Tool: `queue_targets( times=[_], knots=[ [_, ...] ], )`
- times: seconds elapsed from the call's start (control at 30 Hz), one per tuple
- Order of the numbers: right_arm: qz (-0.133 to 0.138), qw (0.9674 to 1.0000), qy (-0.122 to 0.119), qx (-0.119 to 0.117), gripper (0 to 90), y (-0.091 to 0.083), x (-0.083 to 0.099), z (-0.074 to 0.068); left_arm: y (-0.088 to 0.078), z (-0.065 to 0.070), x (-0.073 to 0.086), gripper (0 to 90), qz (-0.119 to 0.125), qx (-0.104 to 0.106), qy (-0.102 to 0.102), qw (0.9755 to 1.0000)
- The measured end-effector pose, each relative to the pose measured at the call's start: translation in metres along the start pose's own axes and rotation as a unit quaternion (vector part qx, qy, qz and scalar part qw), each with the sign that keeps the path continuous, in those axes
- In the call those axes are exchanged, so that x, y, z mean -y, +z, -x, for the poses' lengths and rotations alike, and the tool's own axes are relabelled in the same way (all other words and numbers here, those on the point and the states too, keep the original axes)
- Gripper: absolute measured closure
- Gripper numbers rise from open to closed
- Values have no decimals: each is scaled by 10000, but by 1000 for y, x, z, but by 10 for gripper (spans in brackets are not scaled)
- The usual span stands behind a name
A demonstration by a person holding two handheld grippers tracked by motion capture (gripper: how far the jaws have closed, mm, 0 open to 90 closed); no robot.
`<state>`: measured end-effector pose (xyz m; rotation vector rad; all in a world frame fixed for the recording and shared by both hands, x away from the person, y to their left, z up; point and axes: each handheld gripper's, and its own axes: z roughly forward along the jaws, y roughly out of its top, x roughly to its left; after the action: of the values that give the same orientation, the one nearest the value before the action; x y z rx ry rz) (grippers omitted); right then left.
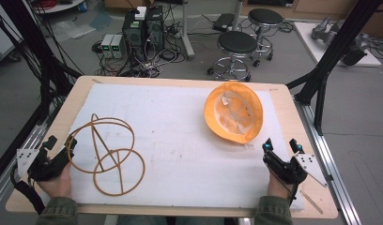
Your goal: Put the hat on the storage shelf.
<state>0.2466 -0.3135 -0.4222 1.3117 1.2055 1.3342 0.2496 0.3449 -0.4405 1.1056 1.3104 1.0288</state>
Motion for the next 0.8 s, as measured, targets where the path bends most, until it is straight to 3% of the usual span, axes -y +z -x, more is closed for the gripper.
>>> queue_targets(
  times=[0.2, 0.5, 0.7, 0.8],
  knots=[
    [4, 10000, 42, 4, 131, -1, 0, 0, 0, 3, 0, 337, 9, 66, 36, 10000],
    [42, 9999, 85, -57, 130, -1, 0, 2, 0, 2, 0, 336, 5, 6, 21, 10000],
    [-3, 9991, 372, -188, 110, 3, -5, 2, 0, 2, 0, 336, 13, -13, 24, 10000],
    [12, 9993, 329, -153, 110, 7, -9, 1, 0, 3, 0, 334, 3, 17, 24, 10000]
  ],
)
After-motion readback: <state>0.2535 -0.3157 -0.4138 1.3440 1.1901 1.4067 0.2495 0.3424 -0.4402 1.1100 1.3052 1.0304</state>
